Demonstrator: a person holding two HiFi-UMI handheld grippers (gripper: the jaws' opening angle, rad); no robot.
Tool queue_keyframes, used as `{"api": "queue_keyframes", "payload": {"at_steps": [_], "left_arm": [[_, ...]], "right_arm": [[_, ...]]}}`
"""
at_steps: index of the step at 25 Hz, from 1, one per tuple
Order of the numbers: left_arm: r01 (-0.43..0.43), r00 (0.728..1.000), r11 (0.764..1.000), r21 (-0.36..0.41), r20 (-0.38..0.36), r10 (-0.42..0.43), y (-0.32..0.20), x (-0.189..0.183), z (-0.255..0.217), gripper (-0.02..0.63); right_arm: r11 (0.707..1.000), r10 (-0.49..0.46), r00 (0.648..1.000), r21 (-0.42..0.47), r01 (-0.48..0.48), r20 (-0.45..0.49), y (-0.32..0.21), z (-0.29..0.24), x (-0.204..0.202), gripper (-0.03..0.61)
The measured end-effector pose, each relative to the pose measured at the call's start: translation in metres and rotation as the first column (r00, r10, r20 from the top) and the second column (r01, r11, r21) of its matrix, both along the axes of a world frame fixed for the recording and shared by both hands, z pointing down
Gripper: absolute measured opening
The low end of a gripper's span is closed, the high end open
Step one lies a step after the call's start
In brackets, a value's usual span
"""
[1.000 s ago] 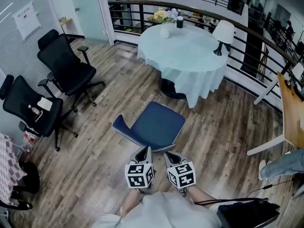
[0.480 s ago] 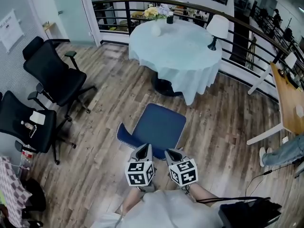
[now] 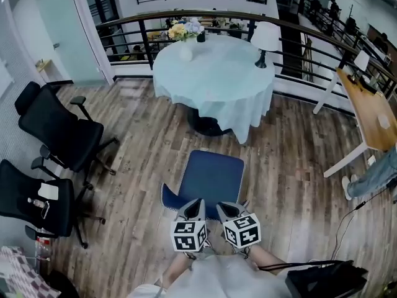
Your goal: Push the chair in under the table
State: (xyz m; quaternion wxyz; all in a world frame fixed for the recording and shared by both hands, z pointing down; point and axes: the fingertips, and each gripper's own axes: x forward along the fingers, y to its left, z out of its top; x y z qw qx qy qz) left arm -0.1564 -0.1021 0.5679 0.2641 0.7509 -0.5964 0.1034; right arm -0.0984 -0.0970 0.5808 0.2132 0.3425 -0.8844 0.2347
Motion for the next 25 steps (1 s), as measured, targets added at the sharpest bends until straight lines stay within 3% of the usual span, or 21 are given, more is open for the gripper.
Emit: {"api": "queue_keyframes", "payload": {"at_steps": [5,11,14,16,18,20,25], "left_arm": [[-0.044,0.999,0.998,-0.046,-0.01,0.044,0.006,0.0,0.021,0.004],[-0.045,0.998,0.996,-0.074,-0.036,0.043,0.002,-0.003,0.03,0.004],[-0.127,0.992,0.988,-0.086,-0.005,0.127,0.001,0.003,0.033,0.005],[-0.209,0.977,0.972,-0.108,0.011,0.211,0.001,0.007,0.037,0.027],[-0.281,0.959,0.951,-0.129,0.007,0.284,0.001,0.011,0.04,0.117],[-0.341,0.938,0.928,-0.149,0.005,0.345,0.003,0.012,0.044,0.156],[-0.474,0.873,0.858,-0.197,0.02,0.487,0.014,0.008,0.056,0.232]], "right_arm": [[0.997,0.065,0.998,-0.031,-0.066,-0.022,0.008,0.014,0.01,0.017],[0.997,0.049,0.998,-0.062,-0.052,-0.048,0.001,0.025,0.01,0.018],[0.996,0.028,0.999,-0.082,-0.032,-0.044,-0.002,0.03,0.006,0.02],[0.994,0.01,0.999,-0.105,-0.013,-0.031,-0.001,0.032,0.003,0.023],[0.992,-0.003,1.0,-0.129,-0.001,-0.028,0.001,0.036,0.004,0.05],[0.988,-0.016,1.0,-0.155,0.012,-0.027,0.005,0.041,0.006,0.099],[0.975,-0.084,0.996,-0.21,0.073,-0.041,0.02,0.053,0.007,0.175]]}}
